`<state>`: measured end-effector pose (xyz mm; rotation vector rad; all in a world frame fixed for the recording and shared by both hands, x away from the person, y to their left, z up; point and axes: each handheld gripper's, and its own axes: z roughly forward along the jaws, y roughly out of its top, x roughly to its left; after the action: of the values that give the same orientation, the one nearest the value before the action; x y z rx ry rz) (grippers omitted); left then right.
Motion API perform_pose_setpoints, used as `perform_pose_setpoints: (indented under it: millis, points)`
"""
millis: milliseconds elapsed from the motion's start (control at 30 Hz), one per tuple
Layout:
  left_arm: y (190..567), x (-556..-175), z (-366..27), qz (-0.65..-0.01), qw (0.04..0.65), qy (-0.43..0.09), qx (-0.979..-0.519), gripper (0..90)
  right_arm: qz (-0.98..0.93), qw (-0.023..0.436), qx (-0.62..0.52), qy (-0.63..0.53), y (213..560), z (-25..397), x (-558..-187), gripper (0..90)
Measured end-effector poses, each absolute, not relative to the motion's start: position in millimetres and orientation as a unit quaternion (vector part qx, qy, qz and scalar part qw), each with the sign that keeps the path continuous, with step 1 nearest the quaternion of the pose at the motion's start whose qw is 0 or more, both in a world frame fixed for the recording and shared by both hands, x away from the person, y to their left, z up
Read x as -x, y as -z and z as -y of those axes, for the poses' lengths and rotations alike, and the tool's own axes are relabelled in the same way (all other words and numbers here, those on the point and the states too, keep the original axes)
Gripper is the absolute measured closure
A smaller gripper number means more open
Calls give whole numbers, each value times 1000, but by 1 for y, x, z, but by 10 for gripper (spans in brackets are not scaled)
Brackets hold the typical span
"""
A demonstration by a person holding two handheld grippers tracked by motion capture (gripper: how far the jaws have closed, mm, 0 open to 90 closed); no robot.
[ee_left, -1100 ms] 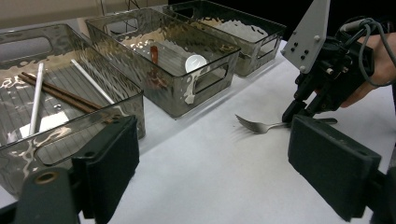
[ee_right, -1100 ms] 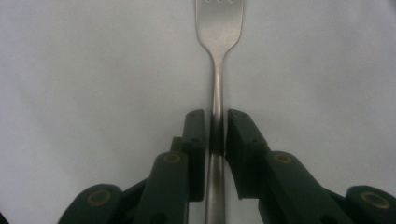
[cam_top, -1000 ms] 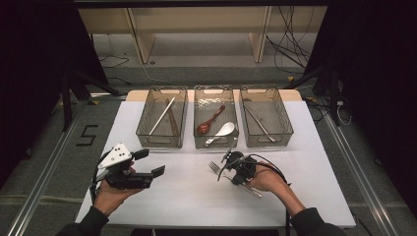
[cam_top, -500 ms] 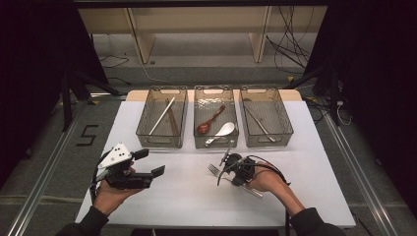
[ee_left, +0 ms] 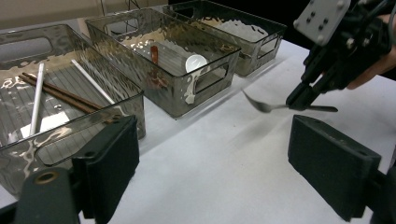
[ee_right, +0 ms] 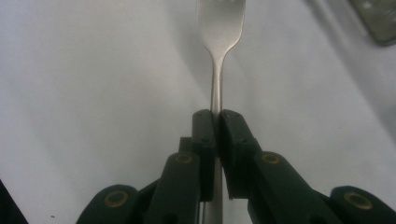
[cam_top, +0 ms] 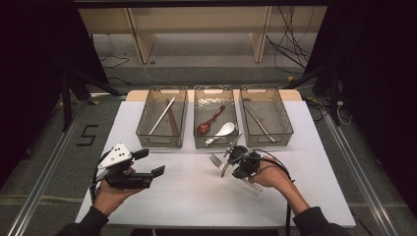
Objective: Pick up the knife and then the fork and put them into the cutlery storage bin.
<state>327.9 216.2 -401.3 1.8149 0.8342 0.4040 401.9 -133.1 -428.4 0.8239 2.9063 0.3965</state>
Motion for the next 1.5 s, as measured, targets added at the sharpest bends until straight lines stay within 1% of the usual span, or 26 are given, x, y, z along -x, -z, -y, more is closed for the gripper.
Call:
perform_pose_setpoints:
  millis: [167, 333, 667, 967, 1500]
  points:
    - [402, -328, -216, -350, 525, -168, -758, 161, -940, 55, -288, -174, 407, 144, -405, 852]
    - [403, -328, -216, -351, 524, -166, -758, 161, -927, 72, -304, -208, 386, 158, -412, 852]
    - [403, -329, -216, -352, 525, -167, -757, 161, -899, 96, -341, -259, 360, 186, -426, 852]
    - [402, -329, -216, -353, 525, -168, -756, 161, -880, 113, -367, -280, 353, 203, -435, 852]
    - [402, -329, -216, -353, 526, -168, -755, 161, -857, 124, -399, -301, 349, 218, -446, 852]
